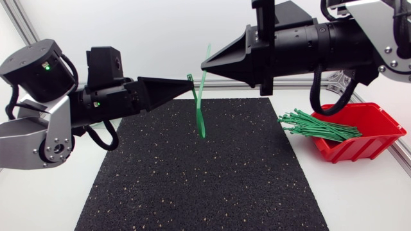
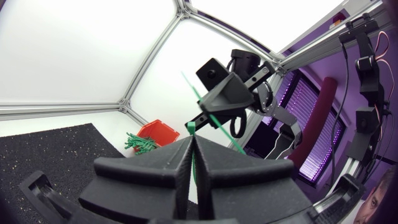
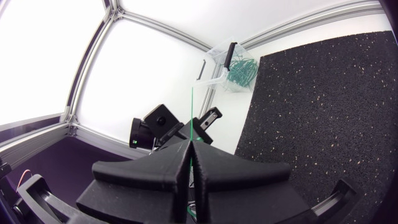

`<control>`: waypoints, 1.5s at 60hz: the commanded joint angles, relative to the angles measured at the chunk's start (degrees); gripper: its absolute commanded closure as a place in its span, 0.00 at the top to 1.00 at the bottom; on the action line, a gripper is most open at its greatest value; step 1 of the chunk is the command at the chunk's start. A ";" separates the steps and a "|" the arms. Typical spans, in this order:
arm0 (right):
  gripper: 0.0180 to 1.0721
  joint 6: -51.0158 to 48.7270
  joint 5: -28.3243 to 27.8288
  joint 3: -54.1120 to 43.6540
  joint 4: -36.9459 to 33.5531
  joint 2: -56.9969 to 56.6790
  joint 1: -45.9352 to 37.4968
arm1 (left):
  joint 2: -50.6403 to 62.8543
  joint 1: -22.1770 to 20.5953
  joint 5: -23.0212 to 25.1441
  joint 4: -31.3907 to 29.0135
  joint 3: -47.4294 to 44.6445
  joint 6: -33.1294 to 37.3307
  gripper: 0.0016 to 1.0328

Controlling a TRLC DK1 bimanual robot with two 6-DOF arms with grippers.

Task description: Take a green cable tie from the red box, thread the tail through the head to close it, then place it in the transparent bin on the left.

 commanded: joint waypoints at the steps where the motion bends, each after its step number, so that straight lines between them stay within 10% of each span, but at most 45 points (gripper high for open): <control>1: 0.05 -1.61 -1.97 -1.44 -0.85 -1.03 0.73 | 1.60 1.19 1.87 1.11 1.55 0.57 0.03; 25: 0.05 -1.78 3.39 -12.69 11.37 -4.64 8.02 | 6.08 3.12 7.58 3.66 3.83 3.38 0.03; 90: 0.05 9.73 -20.16 -0.12 -11.22 5.65 1.25 | 5.47 0.40 6.88 5.94 0.14 5.58 0.03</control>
